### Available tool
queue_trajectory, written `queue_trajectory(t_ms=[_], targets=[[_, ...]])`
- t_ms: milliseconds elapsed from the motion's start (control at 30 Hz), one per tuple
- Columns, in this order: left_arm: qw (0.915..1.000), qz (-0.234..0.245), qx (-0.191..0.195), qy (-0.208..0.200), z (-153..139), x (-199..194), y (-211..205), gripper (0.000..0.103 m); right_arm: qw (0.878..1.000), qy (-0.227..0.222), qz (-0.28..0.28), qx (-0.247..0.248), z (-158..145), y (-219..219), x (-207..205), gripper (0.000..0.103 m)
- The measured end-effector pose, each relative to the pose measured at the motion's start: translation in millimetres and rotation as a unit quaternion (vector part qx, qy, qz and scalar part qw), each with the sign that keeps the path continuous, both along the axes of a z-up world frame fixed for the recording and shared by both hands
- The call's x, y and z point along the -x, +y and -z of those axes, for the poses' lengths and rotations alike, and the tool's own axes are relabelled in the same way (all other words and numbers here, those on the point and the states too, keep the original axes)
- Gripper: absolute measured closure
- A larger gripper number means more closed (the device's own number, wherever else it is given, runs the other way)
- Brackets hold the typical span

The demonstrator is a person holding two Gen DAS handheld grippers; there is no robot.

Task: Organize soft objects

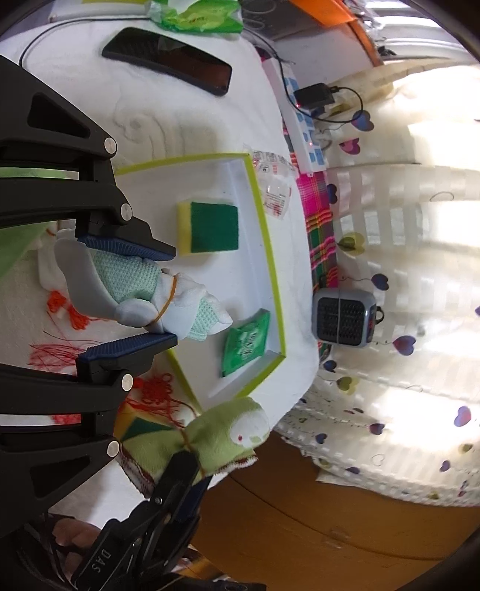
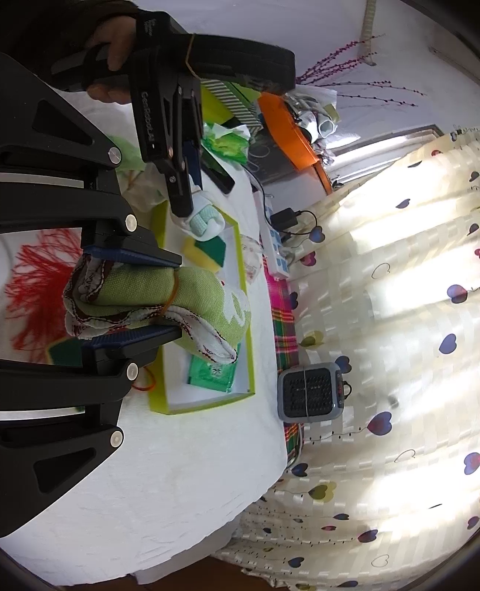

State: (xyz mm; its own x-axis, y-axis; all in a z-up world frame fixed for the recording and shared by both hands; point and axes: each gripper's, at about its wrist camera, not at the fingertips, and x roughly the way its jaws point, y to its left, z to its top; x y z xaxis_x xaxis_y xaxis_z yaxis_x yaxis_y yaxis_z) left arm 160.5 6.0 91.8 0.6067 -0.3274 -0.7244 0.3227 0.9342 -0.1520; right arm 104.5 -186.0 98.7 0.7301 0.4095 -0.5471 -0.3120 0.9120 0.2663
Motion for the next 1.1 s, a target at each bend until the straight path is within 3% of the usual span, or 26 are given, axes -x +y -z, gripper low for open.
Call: queue_trajectory(t_ms=[667,767,1100], targets=[[0.9929,-0.039,0.095,0.061,19,-75,-4,0.065,0.998,0.057,-0.026,0.021,12,7,-85,0.071],[0.9939,-0.048,0.085,0.052,20,-83,-6,0.065,0.997,0.072,-0.028,0.017,17,7,-98,0.071],[0.9896,-0.076,0.094,0.078,38,-107,-4,0.065,0.994,0.099,-0.042,0.034,33,15,-128,0.071]])
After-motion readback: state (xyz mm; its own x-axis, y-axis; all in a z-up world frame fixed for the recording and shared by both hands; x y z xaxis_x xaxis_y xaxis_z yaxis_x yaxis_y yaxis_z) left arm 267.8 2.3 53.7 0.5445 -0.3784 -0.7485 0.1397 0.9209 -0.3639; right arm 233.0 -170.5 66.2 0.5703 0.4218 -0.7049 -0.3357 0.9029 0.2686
